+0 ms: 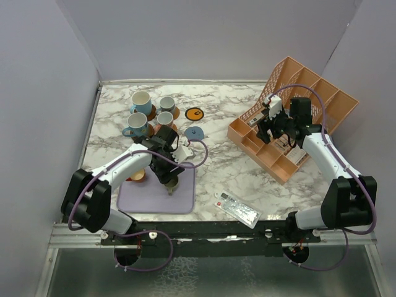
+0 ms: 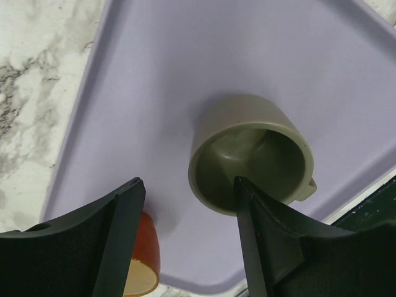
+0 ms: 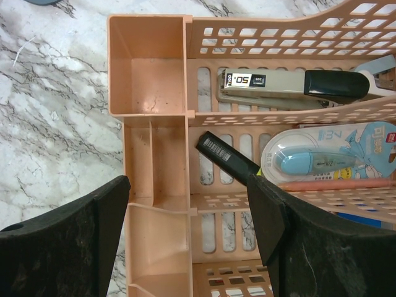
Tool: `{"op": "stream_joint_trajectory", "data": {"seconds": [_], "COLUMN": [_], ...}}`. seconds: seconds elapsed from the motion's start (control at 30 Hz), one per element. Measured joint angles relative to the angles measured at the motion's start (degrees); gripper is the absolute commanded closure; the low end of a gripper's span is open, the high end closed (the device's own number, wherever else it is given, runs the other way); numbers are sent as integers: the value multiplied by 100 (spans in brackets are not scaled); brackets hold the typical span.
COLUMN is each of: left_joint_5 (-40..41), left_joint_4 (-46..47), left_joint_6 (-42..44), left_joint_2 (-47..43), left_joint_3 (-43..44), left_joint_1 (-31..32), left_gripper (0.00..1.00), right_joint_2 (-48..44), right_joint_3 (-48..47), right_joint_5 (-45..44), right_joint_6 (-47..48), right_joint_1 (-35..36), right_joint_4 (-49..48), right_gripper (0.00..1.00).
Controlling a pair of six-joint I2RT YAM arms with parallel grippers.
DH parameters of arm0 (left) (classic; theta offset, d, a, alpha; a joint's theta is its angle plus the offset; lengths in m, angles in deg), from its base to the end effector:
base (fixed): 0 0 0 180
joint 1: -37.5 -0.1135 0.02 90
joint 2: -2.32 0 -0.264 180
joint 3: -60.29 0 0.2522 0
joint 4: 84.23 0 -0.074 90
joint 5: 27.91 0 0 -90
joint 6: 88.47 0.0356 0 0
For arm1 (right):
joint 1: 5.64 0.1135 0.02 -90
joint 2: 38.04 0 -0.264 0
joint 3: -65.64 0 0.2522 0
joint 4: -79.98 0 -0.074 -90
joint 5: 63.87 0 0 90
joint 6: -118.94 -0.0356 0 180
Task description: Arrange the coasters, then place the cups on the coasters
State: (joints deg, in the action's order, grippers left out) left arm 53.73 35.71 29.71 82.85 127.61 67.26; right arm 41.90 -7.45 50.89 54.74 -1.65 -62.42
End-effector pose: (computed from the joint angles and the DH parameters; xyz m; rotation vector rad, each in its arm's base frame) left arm 0.2175 -0.1303 0.2117 1.4044 2.4735 -0.2136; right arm 0.2984 0.0358 0.2689 -0.7854 2.1391 0.3088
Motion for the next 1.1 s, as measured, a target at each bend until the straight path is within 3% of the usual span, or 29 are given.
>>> {"op": "stream_joint_trajectory", "data": {"seconds": [0.3,0.47,0.57,0.8,0.97,1.1], "left_joint_5": [-518,-704,-728,-599,-201,-116], "left_joint_4": [-55,-46,-24,-13,46,98], "left_joint_6": [9,114,140,234,240,238], "left_joint_2": [227,345,485,417,-136,-363], "left_joint_3": [81,321,455,507,496,378], "left_joint_1": [136,448,688,1001,988,984], "left_gripper": [53,54,53,35,32,38], "right_joint_2": [0,0,0,2,20,20], "right_joint_3": [0,0,0,0,0,0], "right_joint_5": [-9,-9,-11,-11,-17,-28], "right_joint_6": [0,0,0,0,2,2], "right_joint_1": [0,0,0,0,0,0], "right_joint_4": [11,13,13,13,15,15], "right_gripper": [22,22,22,22,22,22]}}
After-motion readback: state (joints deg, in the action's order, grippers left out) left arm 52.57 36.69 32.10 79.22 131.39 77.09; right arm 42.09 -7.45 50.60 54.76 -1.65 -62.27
